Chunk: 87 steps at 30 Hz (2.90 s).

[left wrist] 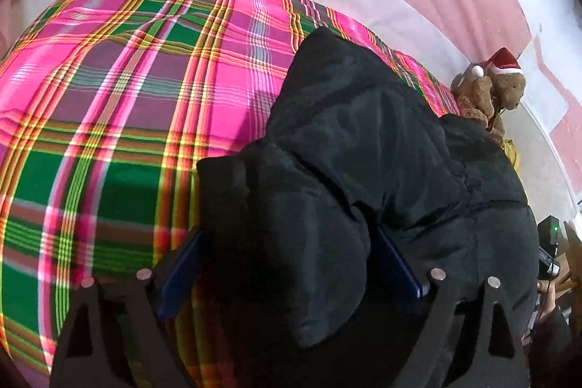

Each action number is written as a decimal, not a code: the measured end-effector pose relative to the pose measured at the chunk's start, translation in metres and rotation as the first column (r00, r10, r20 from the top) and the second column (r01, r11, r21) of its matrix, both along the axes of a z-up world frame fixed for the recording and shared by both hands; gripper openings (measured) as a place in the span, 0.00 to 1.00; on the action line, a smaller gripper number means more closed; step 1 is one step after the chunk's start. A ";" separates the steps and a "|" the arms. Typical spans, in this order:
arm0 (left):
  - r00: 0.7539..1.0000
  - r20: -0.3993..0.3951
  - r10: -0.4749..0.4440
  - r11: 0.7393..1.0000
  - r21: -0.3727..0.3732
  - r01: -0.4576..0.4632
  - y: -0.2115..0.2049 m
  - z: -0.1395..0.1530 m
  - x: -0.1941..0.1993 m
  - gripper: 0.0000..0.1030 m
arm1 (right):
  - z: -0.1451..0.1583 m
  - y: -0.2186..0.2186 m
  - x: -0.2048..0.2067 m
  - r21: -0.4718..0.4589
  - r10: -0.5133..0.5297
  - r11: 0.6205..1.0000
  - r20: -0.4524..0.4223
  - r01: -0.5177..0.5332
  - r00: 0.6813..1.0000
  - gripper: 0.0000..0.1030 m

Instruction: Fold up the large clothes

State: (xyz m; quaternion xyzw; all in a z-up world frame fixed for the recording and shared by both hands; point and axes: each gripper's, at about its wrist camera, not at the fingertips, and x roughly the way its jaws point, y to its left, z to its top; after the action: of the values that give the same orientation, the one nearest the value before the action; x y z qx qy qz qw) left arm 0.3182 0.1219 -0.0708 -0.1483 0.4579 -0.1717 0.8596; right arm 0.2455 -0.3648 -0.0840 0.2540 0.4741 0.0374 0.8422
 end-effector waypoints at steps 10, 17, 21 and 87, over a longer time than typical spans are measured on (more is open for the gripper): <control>1.000 0.002 -0.025 0.996 -0.084 0.025 0.006 -0.011 0.004 0.91 | -0.002 0.005 0.001 0.059 0.051 0.997 0.004 -0.051 0.999 0.79; 0.999 0.009 -0.037 0.996 -0.079 0.037 -0.004 -0.010 0.007 0.86 | -0.005 0.006 0.018 0.078 0.061 0.995 0.011 -0.062 0.998 0.75; 0.998 0.027 -0.051 0.996 -0.071 0.052 -0.011 -0.002 0.001 0.59 | -0.002 0.009 0.020 0.097 0.080 0.992 0.026 -0.083 0.996 0.53; 0.927 0.275 0.254 0.939 0.159 -0.304 0.154 0.105 -0.024 0.66 | 0.121 0.163 0.054 -0.236 0.140 0.967 0.199 -0.091 0.970 0.63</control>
State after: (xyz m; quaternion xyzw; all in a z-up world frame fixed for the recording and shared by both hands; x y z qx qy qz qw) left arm 0.2938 0.2756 0.0344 -0.1024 0.3345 -0.0178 0.9366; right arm 0.2998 -0.2022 0.0375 0.1232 0.3959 0.0597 0.9080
